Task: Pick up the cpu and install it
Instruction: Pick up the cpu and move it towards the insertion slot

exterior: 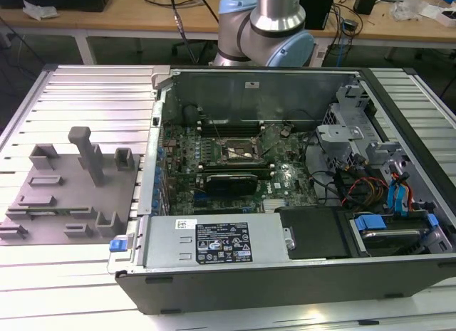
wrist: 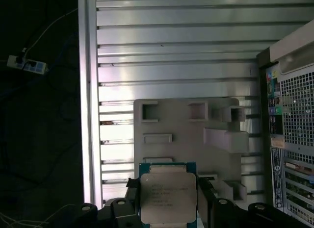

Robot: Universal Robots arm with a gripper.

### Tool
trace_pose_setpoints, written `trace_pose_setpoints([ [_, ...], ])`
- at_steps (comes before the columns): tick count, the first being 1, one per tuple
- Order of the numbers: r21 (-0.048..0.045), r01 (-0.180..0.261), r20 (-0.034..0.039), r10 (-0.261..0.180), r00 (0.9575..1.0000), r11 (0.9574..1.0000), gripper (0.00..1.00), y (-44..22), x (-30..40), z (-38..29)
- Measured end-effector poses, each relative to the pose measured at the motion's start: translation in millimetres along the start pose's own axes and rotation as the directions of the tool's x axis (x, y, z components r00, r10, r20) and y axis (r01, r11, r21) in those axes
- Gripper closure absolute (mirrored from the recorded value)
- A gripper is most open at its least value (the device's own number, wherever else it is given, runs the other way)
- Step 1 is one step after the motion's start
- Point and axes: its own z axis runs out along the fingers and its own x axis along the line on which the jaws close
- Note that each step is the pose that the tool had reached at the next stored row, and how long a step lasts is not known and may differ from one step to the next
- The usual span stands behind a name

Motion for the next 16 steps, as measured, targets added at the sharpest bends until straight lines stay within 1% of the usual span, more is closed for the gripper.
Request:
trace_pose_setpoints([
  [1, -0.0001, 0.0, 0.0, 0.0, 1.0, 1.0, 0.45, 0.1, -0.1, -2.6],
  [3, 0.0, 0.0, 0.0002, 0.0, 1.0, 1.0, 0.45, 0.6, -0.3, -10.2],
  [7, 0.0, 0.0, 0.0003, 0.0, 1.0, 1.0, 0.45, 1.2, -0.7, -23.0],
  [9, -0.0001, 0.0, 0.0006, 0.0, 1.0, 1.0, 0.45, 1.7, -1.0, -31.7],
  [11, -0.0001, 0.0, 0.0006, 0.0, 1.0, 1.0, 0.45, 2.1, -1.1, -37.7],
  [13, -0.0001, 0.0, 0.0006, 0.0, 1.0, 1.0, 0.45, 2.3, -1.3, -41.2],
  [14, -0.0001, 0.0, 0.0006, 0.0, 1.0, 1.0, 0.45, 2.5, -1.4, -44.2],
  [16, -0.0001, 0.0, 0.0006, 0.0, 1.0, 1.0, 0.45, 2.6, -1.4, -45.0],
])
